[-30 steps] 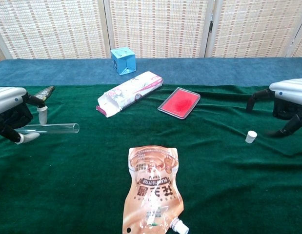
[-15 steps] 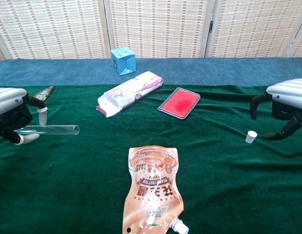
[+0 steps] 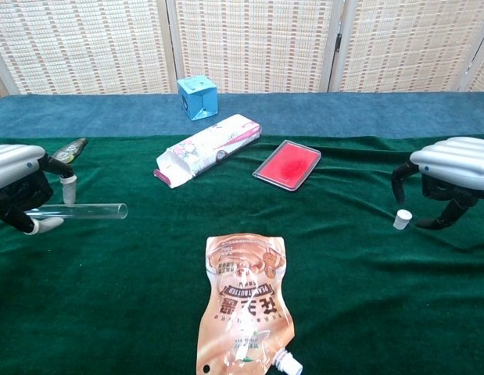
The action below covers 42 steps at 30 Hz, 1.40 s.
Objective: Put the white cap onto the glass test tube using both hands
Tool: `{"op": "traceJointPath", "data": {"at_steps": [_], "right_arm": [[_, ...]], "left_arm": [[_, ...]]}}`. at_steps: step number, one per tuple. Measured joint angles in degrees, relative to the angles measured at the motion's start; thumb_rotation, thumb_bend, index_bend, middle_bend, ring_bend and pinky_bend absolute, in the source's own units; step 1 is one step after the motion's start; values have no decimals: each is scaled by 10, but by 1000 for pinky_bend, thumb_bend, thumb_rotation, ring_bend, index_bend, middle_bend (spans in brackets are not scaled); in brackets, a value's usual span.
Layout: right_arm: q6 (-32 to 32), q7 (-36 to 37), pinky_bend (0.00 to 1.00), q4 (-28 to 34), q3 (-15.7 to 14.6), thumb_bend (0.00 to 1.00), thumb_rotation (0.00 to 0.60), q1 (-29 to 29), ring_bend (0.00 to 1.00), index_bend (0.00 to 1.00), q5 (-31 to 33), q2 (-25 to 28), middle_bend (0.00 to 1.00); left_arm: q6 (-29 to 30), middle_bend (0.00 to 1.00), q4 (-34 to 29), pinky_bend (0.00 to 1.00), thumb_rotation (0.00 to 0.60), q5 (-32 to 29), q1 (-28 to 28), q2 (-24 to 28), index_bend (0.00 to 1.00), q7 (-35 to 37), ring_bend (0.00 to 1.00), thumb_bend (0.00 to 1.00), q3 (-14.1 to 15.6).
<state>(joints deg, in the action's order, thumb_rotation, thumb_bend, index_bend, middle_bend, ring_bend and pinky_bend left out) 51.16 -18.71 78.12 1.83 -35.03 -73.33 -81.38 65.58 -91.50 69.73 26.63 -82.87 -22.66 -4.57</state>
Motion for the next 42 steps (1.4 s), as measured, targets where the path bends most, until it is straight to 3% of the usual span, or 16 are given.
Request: {"op": "traceJointPath", "data": {"at_steps": [30,42], "right_arm": [[-22,-27,1000,-6,2,407,551,-9,1000,489,27,-17,1000],[-15,-14,1000,3,8,573,559,-6,1000,655,32,-14,1000]], "left_arm": [[-4,921,13,841,600,-2,-1,-2,677,12,830,496,4],[-4,921,20,841,600,2,0,-3,677,25,830,500,0]]}}
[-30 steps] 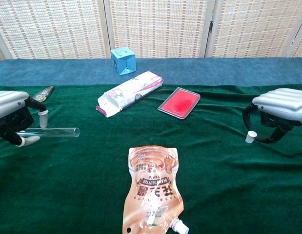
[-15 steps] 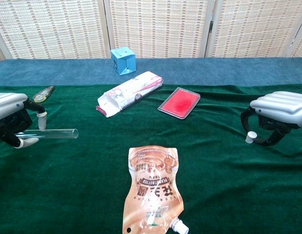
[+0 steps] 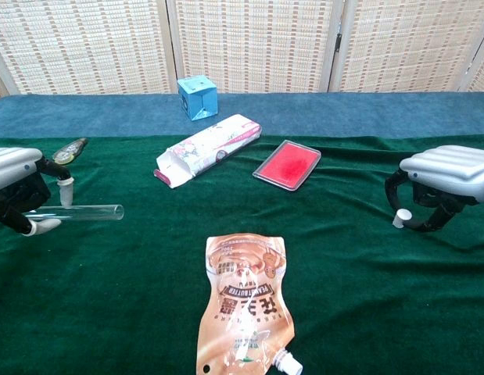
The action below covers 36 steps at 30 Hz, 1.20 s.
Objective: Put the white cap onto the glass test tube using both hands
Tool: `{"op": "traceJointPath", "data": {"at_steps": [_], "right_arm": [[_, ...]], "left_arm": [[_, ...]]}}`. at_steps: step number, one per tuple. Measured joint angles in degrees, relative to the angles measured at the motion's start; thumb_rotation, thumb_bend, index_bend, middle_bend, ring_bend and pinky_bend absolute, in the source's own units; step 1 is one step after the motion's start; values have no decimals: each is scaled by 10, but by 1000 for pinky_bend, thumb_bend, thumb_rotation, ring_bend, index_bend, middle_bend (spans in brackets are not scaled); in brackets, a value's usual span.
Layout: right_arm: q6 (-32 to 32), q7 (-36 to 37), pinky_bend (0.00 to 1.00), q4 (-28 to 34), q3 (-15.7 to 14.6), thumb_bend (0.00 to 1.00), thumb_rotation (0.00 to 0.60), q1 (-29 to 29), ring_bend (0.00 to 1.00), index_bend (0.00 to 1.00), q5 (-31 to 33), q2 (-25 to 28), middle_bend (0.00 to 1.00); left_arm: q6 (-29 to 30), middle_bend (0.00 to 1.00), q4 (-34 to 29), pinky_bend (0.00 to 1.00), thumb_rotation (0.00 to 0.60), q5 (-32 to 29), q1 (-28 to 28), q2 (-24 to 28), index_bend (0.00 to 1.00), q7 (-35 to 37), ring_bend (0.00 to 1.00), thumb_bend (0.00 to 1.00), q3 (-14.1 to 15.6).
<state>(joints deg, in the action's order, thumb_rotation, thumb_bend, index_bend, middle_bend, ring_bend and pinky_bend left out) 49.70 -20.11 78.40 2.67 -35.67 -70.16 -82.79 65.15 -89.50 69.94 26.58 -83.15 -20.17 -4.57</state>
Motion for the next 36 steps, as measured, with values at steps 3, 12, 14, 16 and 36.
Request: {"op": "traceJointPath", "data": {"at_steps": [3,12,14,16,36], "right_arm": [[6,20,1000,16,5,592,561,2,1000,685,-4,11,1000],[24,150,1000,135,32,618,566,9,1000,725,-40,93,1000],[27,189,1000,175,42,618,565,8,1000,727,-55,123,1000],[27,226,1000,214,53,619,564,5,1000,727,-70,152,1000],[8,267,1000,357,125,619,565,-73,1000,734,-94,197,1000]], "left_arm": [[-3,921,-6,841,600,0,2,4,677,11,829,504,-4],[-28,923,-47,843,600,2,22,26,678,62,832,520,-30],[-36,924,-55,846,600,2,27,29,678,75,834,522,-36],[-47,924,-68,846,600,1,35,32,678,91,835,524,-43],[-115,924,-135,846,600,-22,87,21,680,225,832,548,-81]]}}
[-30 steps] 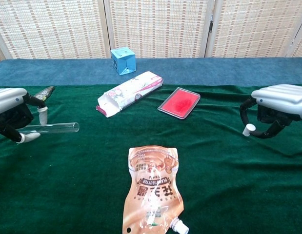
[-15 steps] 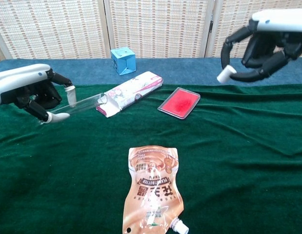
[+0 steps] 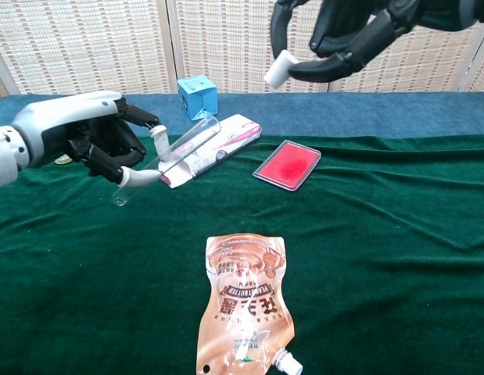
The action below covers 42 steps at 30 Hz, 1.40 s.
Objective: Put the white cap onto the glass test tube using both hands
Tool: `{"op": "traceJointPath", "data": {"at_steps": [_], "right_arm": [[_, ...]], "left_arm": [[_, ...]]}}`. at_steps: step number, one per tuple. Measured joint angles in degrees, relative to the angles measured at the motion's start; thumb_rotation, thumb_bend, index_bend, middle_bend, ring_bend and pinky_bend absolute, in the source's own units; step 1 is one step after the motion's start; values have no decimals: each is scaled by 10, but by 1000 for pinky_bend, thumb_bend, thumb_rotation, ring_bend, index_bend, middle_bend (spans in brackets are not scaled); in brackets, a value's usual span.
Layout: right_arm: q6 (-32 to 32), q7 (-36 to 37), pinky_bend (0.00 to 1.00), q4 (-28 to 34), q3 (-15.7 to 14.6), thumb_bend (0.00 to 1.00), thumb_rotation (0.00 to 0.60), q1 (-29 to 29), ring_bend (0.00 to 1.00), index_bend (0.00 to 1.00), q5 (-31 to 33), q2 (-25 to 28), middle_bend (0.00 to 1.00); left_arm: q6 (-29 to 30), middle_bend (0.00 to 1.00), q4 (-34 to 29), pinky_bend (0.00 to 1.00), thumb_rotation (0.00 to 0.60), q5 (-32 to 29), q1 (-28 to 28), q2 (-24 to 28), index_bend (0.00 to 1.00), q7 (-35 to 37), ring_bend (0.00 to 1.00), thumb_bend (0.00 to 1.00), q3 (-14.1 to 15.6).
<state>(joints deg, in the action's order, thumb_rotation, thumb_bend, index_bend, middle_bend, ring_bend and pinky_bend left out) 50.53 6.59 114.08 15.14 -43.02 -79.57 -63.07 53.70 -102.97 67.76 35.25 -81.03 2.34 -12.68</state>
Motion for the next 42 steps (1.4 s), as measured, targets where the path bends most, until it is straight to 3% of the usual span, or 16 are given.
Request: {"op": "traceJointPath", "data": {"at_steps": [6,17,42], "right_arm": [[3,-42,1000,10,2,618,565,-16,1000,734,25,-20,1000],[2,-106,1000,8,-1,618,565,-42,1000,734,73,-55,1000],[3,-110,1000,1,-15,622,564,-52,1000,734,76,-63,1000]], "left_arm": [[-20,924,0,846,600,-2,7,-5,683,53,832,554,-4],[-13,924,0,846,600,2,13,-12,683,62,832,557,3],[-9,924,-9,846,600,-3,22,-11,683,63,832,559,10]]}}
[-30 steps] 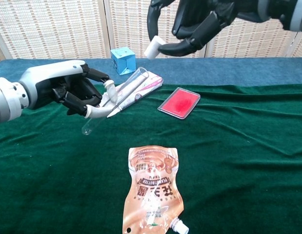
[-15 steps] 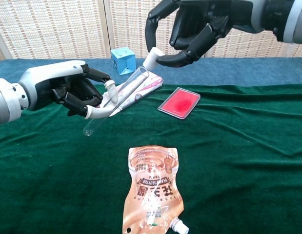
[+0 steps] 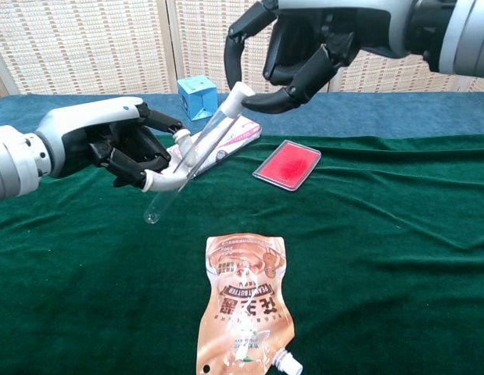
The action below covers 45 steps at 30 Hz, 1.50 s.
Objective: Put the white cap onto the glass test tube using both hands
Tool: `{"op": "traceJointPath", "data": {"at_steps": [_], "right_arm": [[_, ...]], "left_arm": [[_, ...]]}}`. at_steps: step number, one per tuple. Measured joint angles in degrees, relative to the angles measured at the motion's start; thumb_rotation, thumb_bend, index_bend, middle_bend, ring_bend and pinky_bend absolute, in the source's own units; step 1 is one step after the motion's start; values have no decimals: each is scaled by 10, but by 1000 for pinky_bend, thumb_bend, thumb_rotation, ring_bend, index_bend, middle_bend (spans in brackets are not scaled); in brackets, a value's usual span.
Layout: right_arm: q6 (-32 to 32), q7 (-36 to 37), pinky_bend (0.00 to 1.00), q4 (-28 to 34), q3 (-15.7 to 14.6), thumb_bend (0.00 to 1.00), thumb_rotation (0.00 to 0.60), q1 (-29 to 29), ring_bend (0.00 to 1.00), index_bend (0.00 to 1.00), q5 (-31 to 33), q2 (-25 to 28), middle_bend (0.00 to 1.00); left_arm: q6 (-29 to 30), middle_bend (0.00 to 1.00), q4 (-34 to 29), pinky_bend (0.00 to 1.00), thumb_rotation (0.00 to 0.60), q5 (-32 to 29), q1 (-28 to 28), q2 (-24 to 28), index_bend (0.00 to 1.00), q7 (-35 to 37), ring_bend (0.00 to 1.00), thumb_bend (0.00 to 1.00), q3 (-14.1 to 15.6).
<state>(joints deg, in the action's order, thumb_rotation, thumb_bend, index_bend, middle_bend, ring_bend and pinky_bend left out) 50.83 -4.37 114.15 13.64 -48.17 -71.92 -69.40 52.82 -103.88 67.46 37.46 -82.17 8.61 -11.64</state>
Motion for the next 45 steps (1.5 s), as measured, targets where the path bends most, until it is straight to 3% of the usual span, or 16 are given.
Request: {"op": "traceJointPath", "data": {"at_steps": [24,27,30,34,39,45], "right_arm": [[-12,-32,1000,-21,-5,622,558,-26,1000,727,37,-28,1000],[-15,-36,1000,-24,-8,622,561,-29,1000,609,39,-29,1000],[-15,-36,1000,-27,-9,622,568,-29,1000,410,41,-29,1000],[-16,-30,1000,-31,-12,599,572,-28,1000,264,40,-32,1000],[-18,-28,1000,-35,-15,585,569,-28,1000,172,41,-34,1000],[-2,-16,1000,-32,-17,585,572,-13,1000,153,31,-19,1000]], "left_arm": [[2,924,4,846,600,-10,4,1,693,-1,833,570,3],[3,924,7,846,600,-9,4,1,693,-1,833,570,4],[4,924,10,846,600,-10,4,1,693,-1,833,570,5],[3,924,18,846,600,-11,3,1,693,-3,833,570,7],[-1,924,34,846,600,-15,2,0,693,-3,833,570,12],[1,924,61,846,600,-18,1,0,693,-28,832,572,21]]}}
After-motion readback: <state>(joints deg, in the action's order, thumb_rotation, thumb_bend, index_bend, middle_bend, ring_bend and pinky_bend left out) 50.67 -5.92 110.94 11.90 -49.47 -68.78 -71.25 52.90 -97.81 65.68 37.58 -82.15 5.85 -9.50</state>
